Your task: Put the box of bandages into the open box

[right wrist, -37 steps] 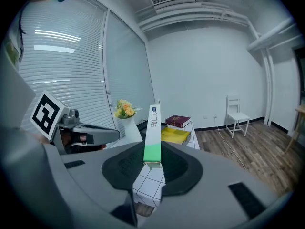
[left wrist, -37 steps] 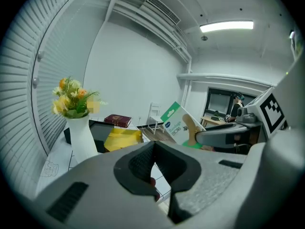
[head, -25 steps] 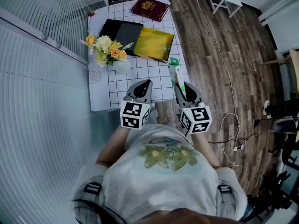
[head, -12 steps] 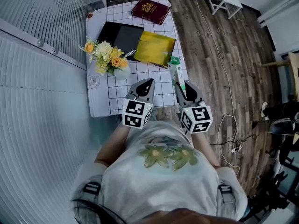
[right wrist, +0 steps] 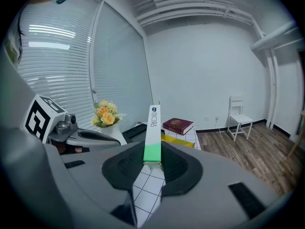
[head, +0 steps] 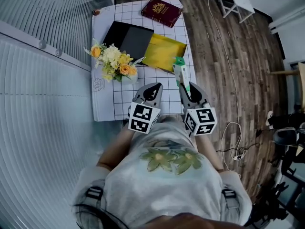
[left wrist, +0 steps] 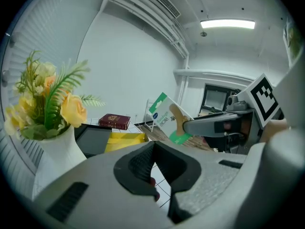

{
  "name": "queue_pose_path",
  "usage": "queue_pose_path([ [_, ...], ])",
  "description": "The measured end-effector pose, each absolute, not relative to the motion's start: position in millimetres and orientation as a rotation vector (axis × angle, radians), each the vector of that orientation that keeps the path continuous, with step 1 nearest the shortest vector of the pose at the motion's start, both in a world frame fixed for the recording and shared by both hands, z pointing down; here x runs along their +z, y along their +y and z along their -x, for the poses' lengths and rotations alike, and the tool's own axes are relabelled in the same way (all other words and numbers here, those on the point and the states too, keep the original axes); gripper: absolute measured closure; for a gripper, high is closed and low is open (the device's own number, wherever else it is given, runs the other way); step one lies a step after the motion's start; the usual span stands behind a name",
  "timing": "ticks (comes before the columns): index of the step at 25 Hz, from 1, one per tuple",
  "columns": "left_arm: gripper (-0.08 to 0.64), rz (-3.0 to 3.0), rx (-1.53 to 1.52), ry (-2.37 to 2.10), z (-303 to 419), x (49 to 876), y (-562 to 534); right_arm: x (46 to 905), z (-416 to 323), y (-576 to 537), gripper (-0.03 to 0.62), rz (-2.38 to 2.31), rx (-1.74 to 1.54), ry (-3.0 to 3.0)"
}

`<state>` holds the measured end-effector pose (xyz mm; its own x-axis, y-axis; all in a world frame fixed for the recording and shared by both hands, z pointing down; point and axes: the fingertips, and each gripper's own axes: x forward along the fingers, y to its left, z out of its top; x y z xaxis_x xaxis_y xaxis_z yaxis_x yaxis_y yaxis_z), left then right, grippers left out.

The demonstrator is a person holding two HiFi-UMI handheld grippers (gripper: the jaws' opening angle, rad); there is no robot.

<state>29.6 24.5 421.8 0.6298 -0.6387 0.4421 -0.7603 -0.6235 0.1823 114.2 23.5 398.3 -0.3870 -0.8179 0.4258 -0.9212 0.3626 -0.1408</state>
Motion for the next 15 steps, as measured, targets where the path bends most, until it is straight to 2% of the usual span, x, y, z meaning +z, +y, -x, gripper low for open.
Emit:
queue_pose_path([
  [15, 0.554, -2.483, 0.531, -1.081, -26.4, 445.6, 1.9, 417.4, -98.0, -13.0, 0.502, -1.507, 0.549, -2.348],
])
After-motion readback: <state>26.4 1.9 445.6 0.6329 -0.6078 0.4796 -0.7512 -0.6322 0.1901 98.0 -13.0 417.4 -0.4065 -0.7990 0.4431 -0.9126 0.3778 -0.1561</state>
